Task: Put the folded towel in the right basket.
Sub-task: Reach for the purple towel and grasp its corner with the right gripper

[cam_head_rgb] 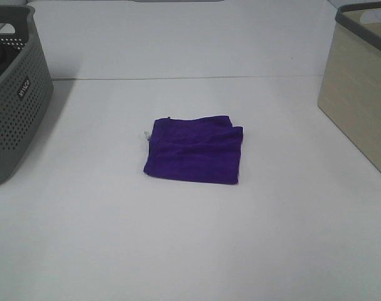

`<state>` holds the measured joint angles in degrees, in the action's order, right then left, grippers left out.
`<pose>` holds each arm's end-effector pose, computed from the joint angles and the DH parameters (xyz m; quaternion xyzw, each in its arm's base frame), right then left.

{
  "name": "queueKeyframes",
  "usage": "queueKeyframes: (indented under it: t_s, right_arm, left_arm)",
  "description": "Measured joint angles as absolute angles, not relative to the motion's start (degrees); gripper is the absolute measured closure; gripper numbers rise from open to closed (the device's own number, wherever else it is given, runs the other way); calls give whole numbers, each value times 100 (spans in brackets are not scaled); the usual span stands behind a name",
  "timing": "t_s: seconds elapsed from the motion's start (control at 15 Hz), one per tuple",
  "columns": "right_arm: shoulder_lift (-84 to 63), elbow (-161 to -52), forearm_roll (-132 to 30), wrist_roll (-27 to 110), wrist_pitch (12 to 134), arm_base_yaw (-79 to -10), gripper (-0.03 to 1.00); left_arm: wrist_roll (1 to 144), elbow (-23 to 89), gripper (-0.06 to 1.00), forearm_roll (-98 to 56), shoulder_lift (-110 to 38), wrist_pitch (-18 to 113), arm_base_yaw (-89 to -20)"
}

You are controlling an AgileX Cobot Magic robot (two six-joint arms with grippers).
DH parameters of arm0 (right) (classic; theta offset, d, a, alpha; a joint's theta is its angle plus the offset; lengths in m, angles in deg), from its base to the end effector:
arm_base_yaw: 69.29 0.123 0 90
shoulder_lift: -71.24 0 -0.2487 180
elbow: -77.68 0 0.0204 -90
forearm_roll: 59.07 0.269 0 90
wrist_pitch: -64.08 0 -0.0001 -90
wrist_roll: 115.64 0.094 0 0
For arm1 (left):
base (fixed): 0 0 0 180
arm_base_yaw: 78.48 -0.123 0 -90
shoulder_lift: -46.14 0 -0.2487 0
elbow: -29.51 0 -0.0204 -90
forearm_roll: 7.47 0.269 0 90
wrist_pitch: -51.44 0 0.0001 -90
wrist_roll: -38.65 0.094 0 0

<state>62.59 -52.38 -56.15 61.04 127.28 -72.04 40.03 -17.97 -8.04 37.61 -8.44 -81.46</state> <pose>0.0530 0.0017 0.2685 -0.0054 0.8734 -0.0003 0.4869 0.0502 0.0018 0.2861 -0.0117 0.8474 0.0152 0.5305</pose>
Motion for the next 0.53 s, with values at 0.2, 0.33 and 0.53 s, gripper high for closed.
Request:
queueKeyframes:
  t_s: [0.2, 0.33, 0.53]
  right_arm:
    - [6259, -5238, -5615, 6104, 12728, -7204, 2]
    - [6259, -5238, -5615, 6104, 12728, -7204, 2]
    - [6259, -5238, -5615, 6104, 12728, -7204, 2]
  left_arm:
    - [4003, -1797, -5, -804, 3761, -844, -8146]
    - [4003, -1797, -5, -804, 3761, -844, -8146]
    - [4003, -1797, -5, -804, 3761, -844, -8146]
